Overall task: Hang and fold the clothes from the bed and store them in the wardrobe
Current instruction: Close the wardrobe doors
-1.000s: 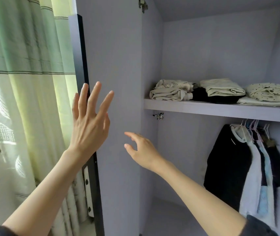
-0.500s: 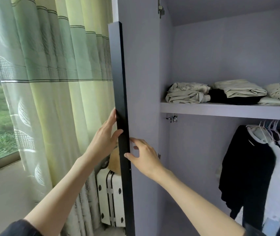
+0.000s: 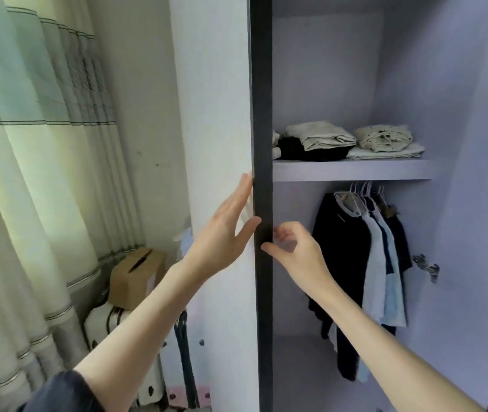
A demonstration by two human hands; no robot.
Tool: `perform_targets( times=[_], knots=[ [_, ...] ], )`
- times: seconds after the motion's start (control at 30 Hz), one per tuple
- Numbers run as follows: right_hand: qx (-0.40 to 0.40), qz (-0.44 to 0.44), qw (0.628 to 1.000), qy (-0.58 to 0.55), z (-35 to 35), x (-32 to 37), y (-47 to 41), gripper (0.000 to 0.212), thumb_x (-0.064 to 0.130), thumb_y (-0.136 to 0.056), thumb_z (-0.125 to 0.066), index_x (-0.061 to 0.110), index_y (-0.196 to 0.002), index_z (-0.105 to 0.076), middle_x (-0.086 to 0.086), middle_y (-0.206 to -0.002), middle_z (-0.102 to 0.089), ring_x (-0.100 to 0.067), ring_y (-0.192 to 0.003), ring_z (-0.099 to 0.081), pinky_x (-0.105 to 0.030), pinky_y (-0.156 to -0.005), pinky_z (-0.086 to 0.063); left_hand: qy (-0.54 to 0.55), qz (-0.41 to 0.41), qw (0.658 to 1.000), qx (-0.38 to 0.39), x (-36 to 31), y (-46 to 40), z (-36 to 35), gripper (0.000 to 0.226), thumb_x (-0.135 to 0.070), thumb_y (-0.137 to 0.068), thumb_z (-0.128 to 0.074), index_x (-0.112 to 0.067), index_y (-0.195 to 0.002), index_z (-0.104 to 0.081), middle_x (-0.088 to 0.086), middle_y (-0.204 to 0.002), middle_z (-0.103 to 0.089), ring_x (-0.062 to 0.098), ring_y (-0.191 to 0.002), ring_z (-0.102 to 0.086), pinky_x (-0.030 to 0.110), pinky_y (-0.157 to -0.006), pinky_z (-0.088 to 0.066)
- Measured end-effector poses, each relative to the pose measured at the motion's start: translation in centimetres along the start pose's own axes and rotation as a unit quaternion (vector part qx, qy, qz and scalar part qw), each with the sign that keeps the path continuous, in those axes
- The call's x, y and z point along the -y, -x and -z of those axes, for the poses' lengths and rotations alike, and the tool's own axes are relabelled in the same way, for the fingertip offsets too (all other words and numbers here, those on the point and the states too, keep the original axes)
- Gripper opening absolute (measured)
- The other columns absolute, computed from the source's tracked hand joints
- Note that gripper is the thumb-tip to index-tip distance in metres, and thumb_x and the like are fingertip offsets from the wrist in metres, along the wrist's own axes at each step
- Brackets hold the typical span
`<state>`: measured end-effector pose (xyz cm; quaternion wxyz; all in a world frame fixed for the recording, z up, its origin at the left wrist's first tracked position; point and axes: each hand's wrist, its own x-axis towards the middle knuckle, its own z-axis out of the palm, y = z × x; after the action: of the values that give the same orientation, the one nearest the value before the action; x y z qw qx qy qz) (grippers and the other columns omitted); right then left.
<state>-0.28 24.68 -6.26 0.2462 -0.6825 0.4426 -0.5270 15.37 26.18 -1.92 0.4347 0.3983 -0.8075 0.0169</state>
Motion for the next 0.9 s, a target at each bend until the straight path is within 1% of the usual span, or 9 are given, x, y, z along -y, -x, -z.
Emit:
perform_targets(
  times=[0.07,0.13,0.23,0.3,0.43,0.5,0.6,0.77,0.9],
  knots=[
    [-0.038,-0.016,0.999,-0.004,2.1,-1.3,-0.9,0.022,0.021,-0.083,-0.071,0.019,-0.099,-0.056,0.011,-0.089,-0.059,-0.001,-0.082,-0.056,-0.006,-0.068,-0.042,-0.026,-0.006,0.999,0.026,-0.1,-2.2,-2.4,0.062,-0.029,-0.099,-0.039,-0.029,-0.149,-0.001,-0.012,-0.156,0.001,-0.001,-0.141,-0.002,0.003,-0.106,-0.002],
    [-0.069,-0.034,0.997,0.000,4.0,-3.1,-2.1,0.017,0.017,-0.086,-0.066,0.017,-0.101,-0.058,0.012,-0.089,-0.060,-0.005,-0.085,-0.058,-0.009,-0.075,-0.044,-0.058,-0.026,0.996,0.058,-0.2,-4.9,-5.0,0.056,-0.025,-0.102,-0.033,-0.017,-0.150,-0.007,-0.001,-0.158,0.002,0.008,-0.145,-0.001,0.002,-0.106,0.002],
    [-0.092,-0.047,0.995,0.010,5.8,-5.7,-4.5,0.025,0.013,-0.092,-0.058,0.013,-0.117,-0.056,0.004,-0.109,-0.062,-0.012,-0.103,-0.058,-0.021,-0.089,-0.044,-0.148,-0.041,0.981,0.121,0.7,-8.4,-8.5,0.055,-0.019,-0.102,-0.028,-0.016,-0.151,-0.003,0.004,-0.159,0.009,0.021,-0.146,-0.001,0.028,-0.116,-0.008],
    [-0.074,-0.048,0.996,0.020,6.8,-7.4,-6.2,0.032,0.013,-0.094,-0.054,0.012,-0.126,-0.053,0.001,-0.121,-0.060,-0.013,-0.114,-0.055,-0.019,-0.092,-0.040,-0.219,-0.015,0.963,0.154,1.8,-10.3,-10.7,0.060,-0.015,-0.101,-0.029,-0.022,-0.150,0.005,0.000,-0.157,0.018,0.024,-0.146,0.005,0.041,-0.117,-0.012],
    [0.013,-0.053,0.997,0.062,8.5,-10.4,-9.8,0.046,0.013,-0.097,-0.048,0.012,-0.142,-0.038,-0.001,-0.141,-0.047,-0.014,-0.130,-0.044,-0.017,-0.101,-0.031,-0.298,0.016,0.943,0.147,4.0,-12.6,-14.7,0.076,-0.009,-0.098,-0.032,-0.028,-0.144,0.025,-0.008,-0.145,0.040,0.024,-0.143,0.020,0.044,-0.118,-0.005],
    [0.041,-0.049,0.994,0.085,9.3,-12.0,-11.6,0.049,0.011,-0.098,-0.045,0.014,-0.145,-0.033,-0.002,-0.144,-0.042,-0.011,-0.124,-0.047,-0.013,-0.098,-0.029,-0.317,0.021,0.940,0.125,5.1,-13.7,-16.6,0.084,-0.003,-0.094,-0.032,-0.032,-0.137,0.035,-0.010,-0.139,0.045,0.023,-0.142,0.025,0.043,-0.118,-0.005],
    [0.060,-0.051,0.992,0.097,9.7,-13.8,-14.2,0.052,0.010,-0.098,-0.043,0.019,-0.147,-0.028,-0.002,-0.132,-0.041,-0.006,-0.099,-0.051,-0.012,-0.088,-0.033,-0.329,0.026,0.937,0.111,6.8,-15.1,-18.5,0.090,-0.001,-0.092,-0.031,-0.035,-0.127,0.044,-0.010,-0.136,0.050,0.022,-0.137,0.033,0.042,-0.117,-0.004],
    [0.087,-0.114,0.990,0.012,10.4,-15.9,-17.9,0.050,0.013,-0.098,-0.044,0.022,-0.146,-0.032,-0.001,-0.141,-0.044,-0.013,-0.123,-0.047,-0.021,-0.096,-0.037,-0.355,0.052,0.924,0.131,8.7,-17.3,-20.6,0.091,0.001,-0.091,-0.031,-0.034,-0.127,0.044,-0.006,-0.132,0.055,0.025,-0.124,0.046,0.047,-0.116,0.001],
    [0.124,-0.141,0.982,-0.033,11.1,-16.8,-18.5,0.052,0.014,-0.097,-0.045,0.021,-0.147,-0.029,0.000,-0.147,-0.039,-0.010,-0.128,-0.043,-0.024,-0.103,-0.034,-0.364,0.075,0.913,0.169,9.6,-17.9,-21.3,0.082,-0.002,-0.093,-0.032,-0.028,-0.144,0.027,-0.001,-0.144,0.044,0.027,-0.136,0.034,0.043,-0.117,-0.012]
  ],
)
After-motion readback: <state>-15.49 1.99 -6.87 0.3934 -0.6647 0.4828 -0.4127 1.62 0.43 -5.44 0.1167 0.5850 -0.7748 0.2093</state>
